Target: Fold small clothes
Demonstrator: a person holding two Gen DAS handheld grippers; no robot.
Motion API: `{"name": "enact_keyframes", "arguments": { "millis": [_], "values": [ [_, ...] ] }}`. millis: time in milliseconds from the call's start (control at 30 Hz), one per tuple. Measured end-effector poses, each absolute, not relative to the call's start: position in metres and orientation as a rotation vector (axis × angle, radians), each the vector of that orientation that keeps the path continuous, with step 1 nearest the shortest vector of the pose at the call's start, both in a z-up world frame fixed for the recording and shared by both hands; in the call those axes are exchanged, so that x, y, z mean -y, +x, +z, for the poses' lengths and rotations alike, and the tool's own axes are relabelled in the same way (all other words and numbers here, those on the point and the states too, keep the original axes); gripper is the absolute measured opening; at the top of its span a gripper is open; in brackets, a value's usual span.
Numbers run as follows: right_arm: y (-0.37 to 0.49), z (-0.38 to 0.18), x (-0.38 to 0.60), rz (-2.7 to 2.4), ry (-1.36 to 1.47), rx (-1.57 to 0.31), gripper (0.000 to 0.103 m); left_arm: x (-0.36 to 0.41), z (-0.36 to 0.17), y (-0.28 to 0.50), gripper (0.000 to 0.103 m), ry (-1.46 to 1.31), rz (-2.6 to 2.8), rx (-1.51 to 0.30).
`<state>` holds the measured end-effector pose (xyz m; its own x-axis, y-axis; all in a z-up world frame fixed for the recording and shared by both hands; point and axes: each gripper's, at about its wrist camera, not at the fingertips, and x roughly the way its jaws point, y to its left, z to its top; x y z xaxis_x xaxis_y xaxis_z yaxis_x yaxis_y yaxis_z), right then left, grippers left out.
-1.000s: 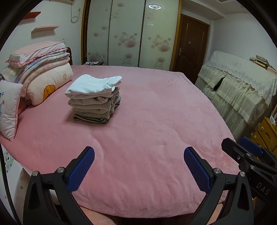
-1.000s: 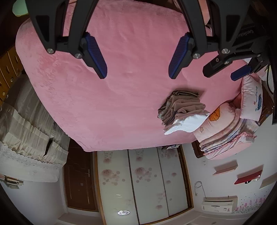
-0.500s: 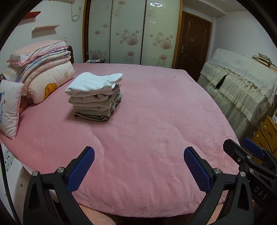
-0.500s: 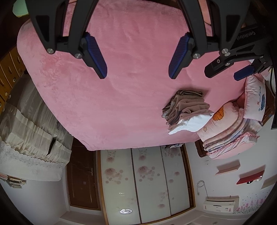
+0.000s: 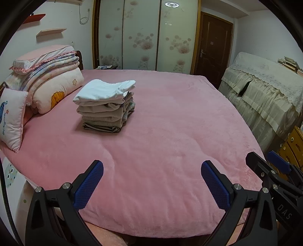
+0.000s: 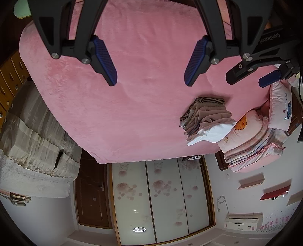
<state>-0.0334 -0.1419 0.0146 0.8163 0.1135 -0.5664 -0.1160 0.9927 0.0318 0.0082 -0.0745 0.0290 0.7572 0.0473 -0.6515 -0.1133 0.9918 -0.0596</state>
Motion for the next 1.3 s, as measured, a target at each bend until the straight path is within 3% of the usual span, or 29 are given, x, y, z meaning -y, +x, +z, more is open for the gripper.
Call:
{"name": "enact_keyframes", "arguments": {
  "millis": [1300],
  "values": [
    [-0.0345,0.0177,0.1394,0.120,-0.010,-0.591,0.074,0.0707,0.0227,0.0036,0.101,-0.131,0.076,-0.697]
  ]
}}
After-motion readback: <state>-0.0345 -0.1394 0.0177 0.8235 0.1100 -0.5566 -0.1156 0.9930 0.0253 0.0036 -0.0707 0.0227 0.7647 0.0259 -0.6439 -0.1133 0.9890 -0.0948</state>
